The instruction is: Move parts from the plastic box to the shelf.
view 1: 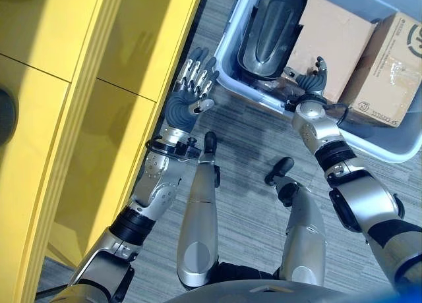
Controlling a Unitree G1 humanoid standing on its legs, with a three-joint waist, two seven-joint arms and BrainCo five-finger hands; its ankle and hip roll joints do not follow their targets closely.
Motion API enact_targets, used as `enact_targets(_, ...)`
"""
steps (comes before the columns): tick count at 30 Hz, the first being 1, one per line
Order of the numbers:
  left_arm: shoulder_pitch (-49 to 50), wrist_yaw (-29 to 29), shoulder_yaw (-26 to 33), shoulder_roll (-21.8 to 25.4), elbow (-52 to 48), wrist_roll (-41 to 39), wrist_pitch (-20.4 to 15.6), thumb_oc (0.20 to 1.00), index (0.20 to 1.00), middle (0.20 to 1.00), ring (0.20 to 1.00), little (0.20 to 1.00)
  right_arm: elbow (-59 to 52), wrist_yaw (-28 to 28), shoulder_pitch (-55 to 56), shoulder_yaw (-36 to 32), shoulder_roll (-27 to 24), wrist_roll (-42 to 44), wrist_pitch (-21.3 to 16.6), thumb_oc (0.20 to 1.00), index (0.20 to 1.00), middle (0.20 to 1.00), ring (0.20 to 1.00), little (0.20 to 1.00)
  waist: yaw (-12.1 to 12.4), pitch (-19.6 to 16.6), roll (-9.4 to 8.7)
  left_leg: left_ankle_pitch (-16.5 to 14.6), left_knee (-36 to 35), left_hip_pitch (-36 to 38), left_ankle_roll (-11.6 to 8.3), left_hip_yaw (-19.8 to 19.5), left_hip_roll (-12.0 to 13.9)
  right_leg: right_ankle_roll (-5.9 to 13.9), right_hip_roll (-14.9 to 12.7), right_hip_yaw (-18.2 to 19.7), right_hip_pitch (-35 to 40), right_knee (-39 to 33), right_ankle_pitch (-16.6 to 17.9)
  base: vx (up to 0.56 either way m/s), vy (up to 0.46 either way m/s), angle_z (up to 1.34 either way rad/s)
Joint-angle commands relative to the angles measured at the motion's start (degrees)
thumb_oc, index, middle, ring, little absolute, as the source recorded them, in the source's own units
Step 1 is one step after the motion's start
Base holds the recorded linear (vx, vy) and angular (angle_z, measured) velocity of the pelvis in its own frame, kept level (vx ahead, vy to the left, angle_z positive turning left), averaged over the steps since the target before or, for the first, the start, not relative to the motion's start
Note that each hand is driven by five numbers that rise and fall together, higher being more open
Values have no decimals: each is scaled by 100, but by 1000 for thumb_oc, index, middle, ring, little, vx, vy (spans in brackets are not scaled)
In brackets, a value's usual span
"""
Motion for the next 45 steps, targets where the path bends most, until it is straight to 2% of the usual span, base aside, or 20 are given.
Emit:
enact_targets(1,-5,-227,-65,-40,-505,-6,-273,1000,1000,1000,1000,1000,77,74,-236,215,-238,-751,392,1000,1000,1000,1000,1000,226,-232,219,-17,-307,42,110,85,-166,663,33,769,99,225,-60,-14,-18,9)
enact_targets(4,-74,-317,-83,5,-420,-31,-362,1000,1000,1000,1000,1000,385,65,-484,673,-355,-1398,696,1000,1000,1000,1000,1000,286,-232,197,22,-266,-107,113,39,-153,661,33,709,24,249,-29,-17,-38,5)
enact_targets(6,-108,-320,-103,65,-374,-55,-337,1000,1000,1000,1000,1000,553,-45,-613,797,-418,-1328,823,1000,1000,1000,1000,1000,315,-232,187,37,-259,-141,113,18,-149,670,25,685,20,250,-4,-7,-41,8)
enact_targets(11,-156,-470,-111,165,-278,-178,-381,1000,1000,1000,1000,1000,985,-289,-820,905,-514,-1121,939,1000,1000,1000,1000,1000,368,-232,198,52,-257,-198,120,-2,-142,689,12,629,13,224,34,-3,-5,2)
enact_targets(15,-183,-417,-154,218,-266,-193,-442,1000,1000,1000,1000,1000,1178,-480,-928,946,-592,-1038,848,1000,1000,1000,1000,1000,383,-232,228,52,-259,-228,130,-5,-142,709,-14,621,-13,237,47,-17,6,5)
enact_targets(17,-182,-435,-151,239,-270,-213,-449,1000,1000,1000,1000,1000,1210,-607,-956,936,-624,-844,617,1000,1000,1000,1000,1000,387,-232,227,53,-272,-208,130,7,-142,719,-3,615,18,200,61,-10,-4,8)
enact_targets(20,-194,-404,-177,256,-292,-210,-462,1000,1000,1000,1000,1000,1165,-1064,-968,800,-600,-271,-101,1000,1000,1000,1000,1000,375,-232,229,41,-298,-167,132,33,-134,736,1,609,61,140,79,-5,5,5)
enact_targets(22,-205,-365,-196,254,-327,-241,-467,1000,1000,1000,1000,1000,1061,-1380,-930,546,-567,20,-425,1000,1000,1000,1000,1000,351,-232,232,15,-290,-133,139,55,-135,745,8,620,86,120,80,0,0,0)
enact_targets(23,-202,-336,-199,217,-333,-210,-502,1000,1000,1000,1000,1000,971,-1482,-893,410,-538,407,-876,1000,1000,1000,1000,1000,333,-232,231,1,-303,-107,145,75,-132,750,22,633,99,95,80,0,0,0)
enact_targets(25,-199,-259,-195,210,-395,-180,-488,1000,1000,1000,1000,1000,744,-1368,-781,159,-458,787,-1398,1000,1000,1000,1000,1000,294,-232,222,-20,-319,-65,145,104,-133,761,33,652,123,53,81,-10,43,-5)
enact_targets(27,-217,-182,-199,159,-464,-120,-460,1000,1000,1000,1000,1000,362,-1100,-680,-122,-339,764,-1884,1000,1000,1000,1000,1000,248,-232,233,-39,-358,-10,156,153,-154,766,53,686,136,8,72,-18,65,-9)
enact_targets(30,-219,-110,-216,112,-459,-55,-484,1000,1000,1000,1000,1000,16,-855,-607,-256,-250,762,-2037,1000,1000,1000,1000,1000,216,-232,245,-54,-364,33,163,194,-177,764,56,712,148,-2,65,-1,51,-10)
enact_targets(32,-199,65,-177,71,-462,100,-661,1000,1000,1000,1000,1000,-335,-651,-481,-246,-223,547,-1770,1000,1000,1000,1000,1000,180,-232,238,-75,-348,75,174,221,-192,766,57,742,154,-5,68,9,52,-5)
enact_targets(36,-157,112,-153,46,-522,163,-581,1000,1000,1000,1000,1000,-735,-755,-425,-142,-221,216,-1731,1000,1000,1000,1000,1000,162,-232,223,-83,-315,87,179,246,-184,752,58,758,160,-4,75,7,26,-2)
enact_targets(40,-115,36,-71,129,-541,40,-576,1000,1000,1000,1000,1000,-733,-1176,-646,-167,-341,-355,-1209,1000,1000,1000,1000,1000,242,-232,179,-148,-254,98,214,207,-233,757,61,690,220,39,55,13,5,-2)
enact_targets(41,-129,25,-66,164,-560,2,-540,1000,1000,1000,1000,1000,-611,-1226,-753,-77,-394,-357,-810,1000,1000,1000,1000,1000,283,-232,179,-148,-231,51,221,177,-256,757,60,659,201,90,36,21,-10,6)
enact_targets(45,-155,21,-60,207,-544,-15,-543,1000,1000,1000,1000,1000,-269,-1348,-935,112,-465,-617,-319,1000,1000,1000,1000,1000,346,-232,197,-129,-215,-31,231,139,-277,751,49,615,166,128,38,14,-4,12)
